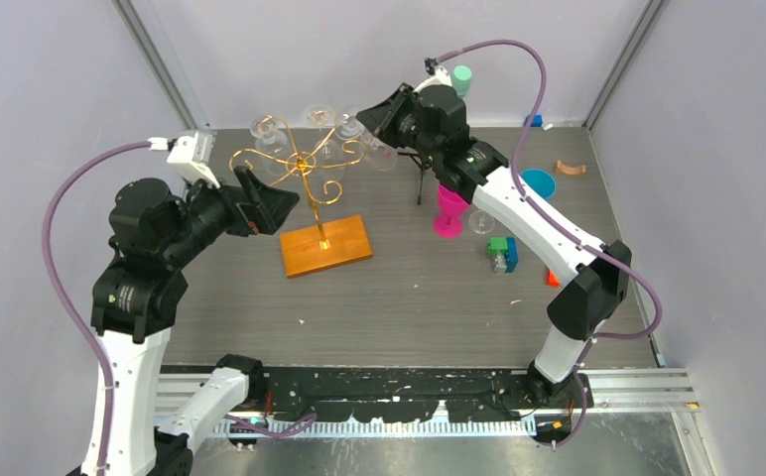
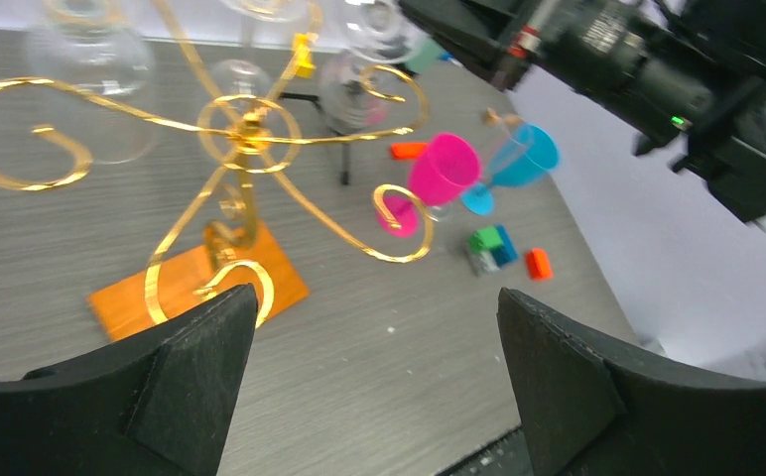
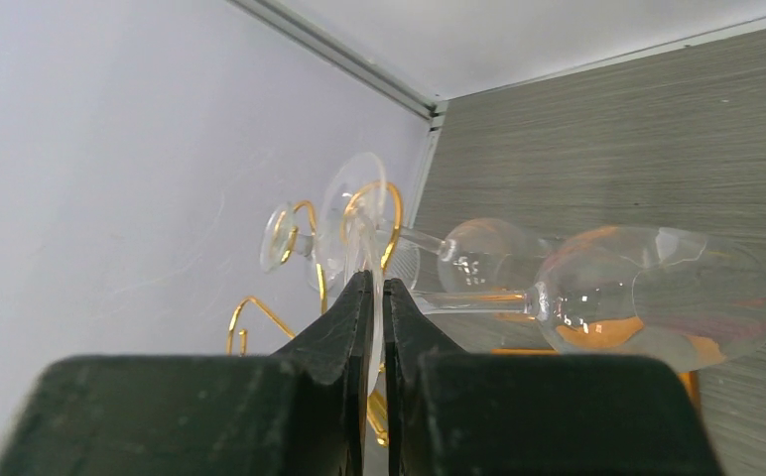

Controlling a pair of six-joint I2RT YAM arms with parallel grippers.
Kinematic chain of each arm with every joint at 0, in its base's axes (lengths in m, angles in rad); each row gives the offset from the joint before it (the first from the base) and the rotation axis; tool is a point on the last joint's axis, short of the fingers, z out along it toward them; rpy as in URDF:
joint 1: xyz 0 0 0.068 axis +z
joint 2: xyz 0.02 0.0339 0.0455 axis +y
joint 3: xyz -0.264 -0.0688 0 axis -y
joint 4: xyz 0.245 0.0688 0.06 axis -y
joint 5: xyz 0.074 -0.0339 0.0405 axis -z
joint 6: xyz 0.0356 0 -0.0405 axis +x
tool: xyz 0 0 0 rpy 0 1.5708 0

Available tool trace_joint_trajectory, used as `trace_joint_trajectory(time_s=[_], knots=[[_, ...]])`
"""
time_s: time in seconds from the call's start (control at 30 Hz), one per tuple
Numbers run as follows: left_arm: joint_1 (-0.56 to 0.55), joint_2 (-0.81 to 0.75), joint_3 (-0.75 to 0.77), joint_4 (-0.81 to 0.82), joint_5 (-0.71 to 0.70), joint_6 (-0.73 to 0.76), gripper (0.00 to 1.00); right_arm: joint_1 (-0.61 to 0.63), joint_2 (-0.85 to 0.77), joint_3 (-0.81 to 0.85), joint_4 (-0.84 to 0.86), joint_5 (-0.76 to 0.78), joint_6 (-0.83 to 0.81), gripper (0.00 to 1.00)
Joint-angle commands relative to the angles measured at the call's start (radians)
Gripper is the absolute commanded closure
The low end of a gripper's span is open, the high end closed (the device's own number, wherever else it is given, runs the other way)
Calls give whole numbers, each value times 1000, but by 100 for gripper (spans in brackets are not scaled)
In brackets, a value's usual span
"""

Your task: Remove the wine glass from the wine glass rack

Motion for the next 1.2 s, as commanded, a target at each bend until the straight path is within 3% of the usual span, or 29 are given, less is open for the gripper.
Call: trace_joint_trajectory(time_s=[0.0,0.27,0.63,0.93,1.17], knots=[[0,27,-32,142,333,17,7,4,-128,-35,75,110,-22,100],[1,67,-65,258,478,3,10,4,-257,-116,44,151,42,100],[-48,90,-201,611,494,-133,12,4,-454,-247,-101,56,237,100],[-279,136,-299,759,387,187,14,4,-612,-350,-263,-13,465,100],[-365,161,-419,1028,389,228,17,4,-693,-424,-236,-84,595,100]])
